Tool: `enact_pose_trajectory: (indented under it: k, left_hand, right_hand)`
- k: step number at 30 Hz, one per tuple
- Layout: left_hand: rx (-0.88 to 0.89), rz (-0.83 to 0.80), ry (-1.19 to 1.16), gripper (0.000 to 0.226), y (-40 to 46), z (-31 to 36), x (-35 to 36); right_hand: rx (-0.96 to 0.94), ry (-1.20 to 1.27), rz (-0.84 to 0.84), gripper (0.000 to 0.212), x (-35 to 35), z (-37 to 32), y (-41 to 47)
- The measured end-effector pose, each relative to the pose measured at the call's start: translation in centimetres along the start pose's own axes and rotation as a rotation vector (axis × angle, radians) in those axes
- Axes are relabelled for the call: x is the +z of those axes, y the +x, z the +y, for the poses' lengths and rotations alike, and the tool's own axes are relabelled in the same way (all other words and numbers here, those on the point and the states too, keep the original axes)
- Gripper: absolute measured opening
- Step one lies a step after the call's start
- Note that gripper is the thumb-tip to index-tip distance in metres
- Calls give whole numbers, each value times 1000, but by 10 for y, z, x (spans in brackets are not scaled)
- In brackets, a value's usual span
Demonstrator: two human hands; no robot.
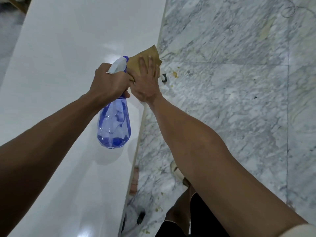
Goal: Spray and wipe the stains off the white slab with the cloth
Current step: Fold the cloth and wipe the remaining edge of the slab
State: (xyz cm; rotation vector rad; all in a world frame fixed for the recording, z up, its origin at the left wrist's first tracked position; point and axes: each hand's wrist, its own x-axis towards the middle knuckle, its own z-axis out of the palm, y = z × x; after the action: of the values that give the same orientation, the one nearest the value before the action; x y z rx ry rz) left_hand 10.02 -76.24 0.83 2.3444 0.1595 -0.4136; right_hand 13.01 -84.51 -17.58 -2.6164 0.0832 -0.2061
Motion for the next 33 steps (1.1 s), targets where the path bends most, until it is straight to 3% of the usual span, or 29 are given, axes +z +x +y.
enact_pose_trajectory:
  k: [6, 10, 16, 23, 27, 33]
  left_hand:
    - [8, 27, 66, 15, -43, -38, -12]
    - [-7, 49, 48, 46, -71, -61, -13]
    - [-38, 84, 30, 59, -139, -105, -19]
    - [-58, 74, 90, 33, -229, -157, -25]
    - [-120, 61, 49, 49, -272, -177, -37]
    - [-140, 95, 78, 29, -311, -208, -52]
  right_hand:
    - [-1, 66, 139, 36, 13, -24, -53]
    - [-12, 53, 147, 36, 21, -42, -98]
    - [-21, -45, 30, 44, 26, -74, -171]
    - [-25, -70, -67, 50, 34, -119, -263]
    - [-3, 32, -27, 60, 30, -141, -310]
    - [13, 81, 11, 46, 45, -168, -369]
